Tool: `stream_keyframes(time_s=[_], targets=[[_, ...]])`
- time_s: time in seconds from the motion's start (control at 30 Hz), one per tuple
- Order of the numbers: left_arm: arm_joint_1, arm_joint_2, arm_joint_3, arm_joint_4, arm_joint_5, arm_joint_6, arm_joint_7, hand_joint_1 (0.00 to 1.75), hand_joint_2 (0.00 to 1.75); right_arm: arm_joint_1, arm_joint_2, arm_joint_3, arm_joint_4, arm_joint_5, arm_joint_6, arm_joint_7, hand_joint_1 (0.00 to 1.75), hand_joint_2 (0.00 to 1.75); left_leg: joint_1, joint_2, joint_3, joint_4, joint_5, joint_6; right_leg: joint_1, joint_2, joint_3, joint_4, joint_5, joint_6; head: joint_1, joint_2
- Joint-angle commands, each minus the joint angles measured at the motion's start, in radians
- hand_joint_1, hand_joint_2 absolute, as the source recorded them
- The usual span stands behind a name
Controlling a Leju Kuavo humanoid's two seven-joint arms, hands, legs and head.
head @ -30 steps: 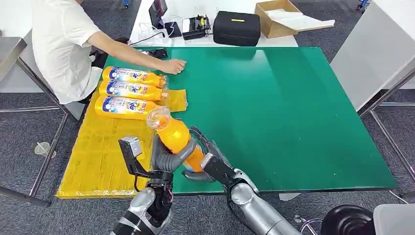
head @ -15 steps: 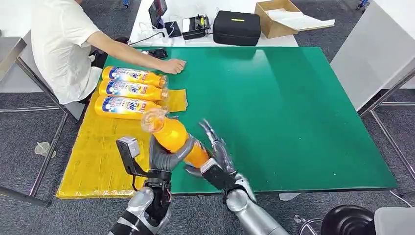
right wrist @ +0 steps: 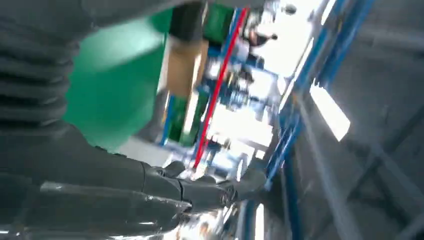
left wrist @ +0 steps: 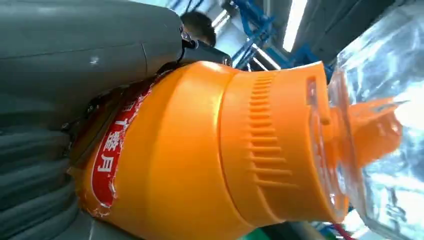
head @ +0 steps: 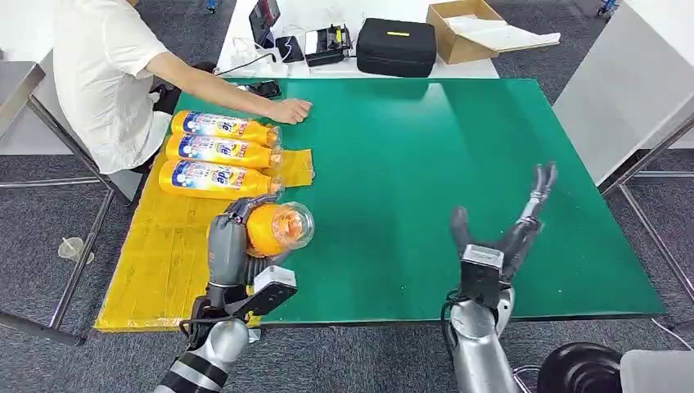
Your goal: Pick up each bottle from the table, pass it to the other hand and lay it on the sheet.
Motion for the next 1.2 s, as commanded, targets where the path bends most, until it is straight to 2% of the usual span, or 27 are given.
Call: stream_keyframes(time_s=[0.03, 0.17, 0.2, 0.3, 0.37, 0.63, 0.67, 0.7, 0.87, 0.9, 0.93, 0.97, 1.0, 1.2], targets=[[-0.065, 0.050, 0.036, 0.102, -0.152, 0.000, 0.101, 1.75, 1.75, 0.015, 0.022, -0.095, -0.033, -0.020, -0.084, 0.001, 0.00, 0.00, 0.001, 0.001, 0.004, -0.001, -0.001, 0.000, 0.001, 0.000, 0.004, 0.000, -0.001, -0.004, 0.000, 0.000], [-0.065, 0.050, 0.036, 0.102, -0.152, 0.000, 0.101, 1.75, 1.75, 0.015, 0.022, -0.095, -0.033, -0.020, -0.084, 0.001, 0.00, 0.00, 0.000, 0.001, 0.004, 0.000, -0.001, 0.000, 0.001, -0.001, 0.003, 0.000, -0.001, -0.003, 0.000, 0.000], [-0.089, 0.059, 0.038, 0.157, -0.286, 0.000, 0.182, 1.75, 1.75, 0.009, 0.018, -0.076, -0.006, -0.045, -0.084, 0.001, 0.00, 0.00, 0.001, 0.001, 0.006, 0.000, -0.003, 0.000, 0.002, -0.001, 0.006, 0.000, -0.003, -0.005, 0.000, 0.000], [-0.178, 0.082, 0.015, 0.334, -0.445, -0.063, 0.299, 1.75, 1.75, -0.003, 0.000, -0.045, 0.042, -0.078, -0.084, 0.001, 0.00, 0.00, 0.001, 0.002, 0.005, -0.001, -0.001, 0.000, 0.001, 0.000, 0.004, -0.001, -0.001, -0.003, 0.000, 0.000], [-0.244, 0.082, 0.012, 0.463, -0.480, -0.124, 0.333, 1.75, 1.75, -0.012, -0.015, -0.026, 0.074, -0.113, -0.084, 0.001, 0.00, 0.00, 0.001, 0.001, 0.007, -0.001, -0.001, 0.000, 0.002, -0.001, 0.007, -0.002, -0.001, -0.004, 0.000, 0.000], [-0.336, 0.080, 0.026, 0.702, -0.464, -0.244, 0.314, 1.75, 1.75, -0.023, -0.050, 0.022, 0.145, -0.174, -0.084, 0.001, 0.00, 0.00, 0.001, 0.002, 0.004, -0.001, 0.000, -0.001, 0.001, 0.001, 0.004, -0.001, 0.000, -0.002, 0.000, 0.000], [-0.344, 0.080, 0.025, 0.717, -0.468, -0.248, 0.317, 1.75, 1.75, -0.025, -0.044, 0.013, 0.148, -0.147, -0.084, 0.001, 0.00, 0.00, 0.002, 0.004, 0.009, 0.000, -0.002, -0.001, 0.003, 0.001, 0.009, -0.001, -0.002, -0.006, 0.000, 0.000], [-0.350, 0.079, 0.025, 0.733, -0.470, -0.253, 0.317, 1.75, 1.75, -0.029, -0.047, 0.022, 0.152, -0.148, -0.084, 0.001, 0.00, 0.00, 0.001, 0.003, 0.005, 0.000, 0.000, -0.001, 0.002, 0.001, 0.005, -0.001, -0.001, -0.003, 0.000, 0.000], [-0.359, 0.075, 0.020, 0.749, -0.474, -0.263, 0.314, 1.75, 1.75, -0.035, -0.051, 0.032, 0.162, -0.165, -0.084, 0.001, 0.00, 0.00, 0.001, 0.004, 0.006, 0.000, -0.001, -0.001, 0.002, 0.003, 0.006, -0.001, -0.001, -0.004, 0.000, 0.000], [-0.359, 0.075, 0.020, 0.749, -0.474, -0.263, 0.314, 1.64, 1.75, -0.035, -0.051, 0.032, 0.162, -0.165, -0.084, 0.001, 0.00, 0.00, 0.001, 0.005, 0.008, 0.000, -0.002, -0.001, 0.002, 0.003, 0.008, -0.001, -0.001, -0.005, 0.000, 0.000], [-0.360, 0.072, 0.019, 0.752, -0.473, -0.272, 0.314, 0.94, 1.75, -0.035, -0.053, 0.036, 0.167, -0.168, -0.084, 0.001, 0.00, 0.00, 0.001, 0.002, 0.003, -0.001, 0.001, -0.001, 0.001, 0.002, 0.003, -0.001, 0.000, -0.002, 0.000, 0.000], [-0.360, 0.072, 0.019, 0.752, -0.473, -0.272, 0.314, 0.94, 1.75, -0.035, -0.053, 0.036, 0.167, -0.168, -0.084, 0.001, 0.00, 0.00, 0.001, 0.004, 0.006, 0.000, -0.001, -0.001, 0.002, 0.002, 0.006, 0.000, -0.001, -0.004, 0.000, 0.000], [-0.361, 0.067, 0.026, 0.756, -0.464, -0.288, 0.314, 0.00, 1.75, -0.031, -0.055, 0.033, 0.168, -0.167, -0.084, 0.001, 0.00, 0.00, 0.001, 0.003, 0.005, -0.001, 0.000, -0.001, 0.002, 0.002, 0.005, -0.001, 0.000, -0.003, 0.000, 0.000], [-0.369, 0.065, 0.029, 0.754, -0.433, -0.379, 0.271, 0.00, 1.75, -0.030, -0.062, 0.031, 0.173, -0.176, -0.084, 0.001, 0.00, 0.00, 0.001, 0.002, 0.006, 0.000, -0.001, -0.001, 0.002, 0.001, 0.006, 0.000, -0.001, -0.004, 0.000, 0.000]])
